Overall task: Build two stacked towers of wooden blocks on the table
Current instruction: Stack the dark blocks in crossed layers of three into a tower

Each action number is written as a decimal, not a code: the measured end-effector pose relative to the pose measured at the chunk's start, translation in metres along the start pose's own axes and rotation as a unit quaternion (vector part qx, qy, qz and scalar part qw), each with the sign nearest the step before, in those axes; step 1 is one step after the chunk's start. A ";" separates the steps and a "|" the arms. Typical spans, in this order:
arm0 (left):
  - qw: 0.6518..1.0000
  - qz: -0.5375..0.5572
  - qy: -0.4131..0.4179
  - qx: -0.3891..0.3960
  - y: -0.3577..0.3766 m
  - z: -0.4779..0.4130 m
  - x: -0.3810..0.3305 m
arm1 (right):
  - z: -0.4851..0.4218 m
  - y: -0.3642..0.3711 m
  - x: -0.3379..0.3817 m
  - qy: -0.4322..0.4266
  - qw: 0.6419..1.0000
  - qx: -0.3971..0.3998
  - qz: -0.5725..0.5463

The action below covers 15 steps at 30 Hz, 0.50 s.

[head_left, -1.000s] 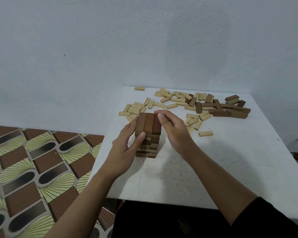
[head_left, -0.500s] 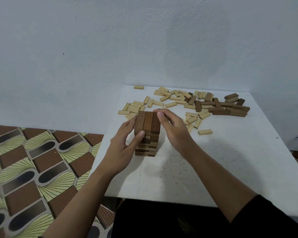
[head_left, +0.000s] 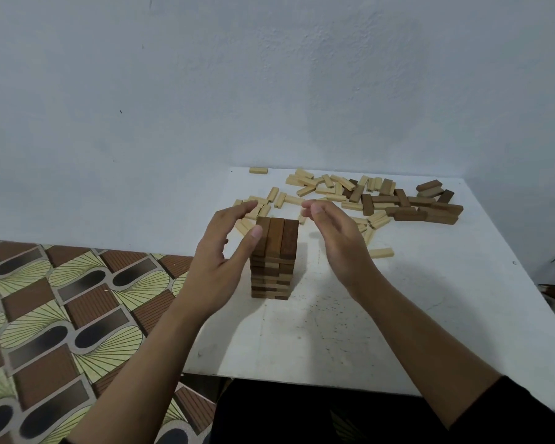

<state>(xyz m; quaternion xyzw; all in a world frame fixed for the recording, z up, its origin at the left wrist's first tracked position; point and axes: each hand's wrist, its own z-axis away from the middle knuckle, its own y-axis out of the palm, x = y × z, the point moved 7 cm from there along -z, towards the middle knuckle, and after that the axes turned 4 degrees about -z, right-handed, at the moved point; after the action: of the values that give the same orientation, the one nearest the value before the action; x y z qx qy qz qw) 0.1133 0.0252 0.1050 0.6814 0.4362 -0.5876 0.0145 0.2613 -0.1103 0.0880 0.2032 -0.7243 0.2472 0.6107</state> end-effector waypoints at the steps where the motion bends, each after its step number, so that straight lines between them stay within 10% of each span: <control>1: 1.000 -0.009 0.010 -0.010 -0.003 -0.003 -0.006 | 0.000 -0.004 0.003 -0.008 1.000 -0.009 0.006; 15: 0.993 -0.021 0.111 0.022 0.039 -0.037 -0.110 | 0.008 -0.095 0.030 -0.040 0.995 -0.061 0.062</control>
<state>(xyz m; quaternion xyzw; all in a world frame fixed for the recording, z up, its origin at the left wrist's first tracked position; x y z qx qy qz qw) 0.1735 -0.0428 0.1870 0.7333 0.4364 -0.5177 -0.0616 0.3064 -0.1902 0.1265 0.1299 -0.7732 0.2313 0.5760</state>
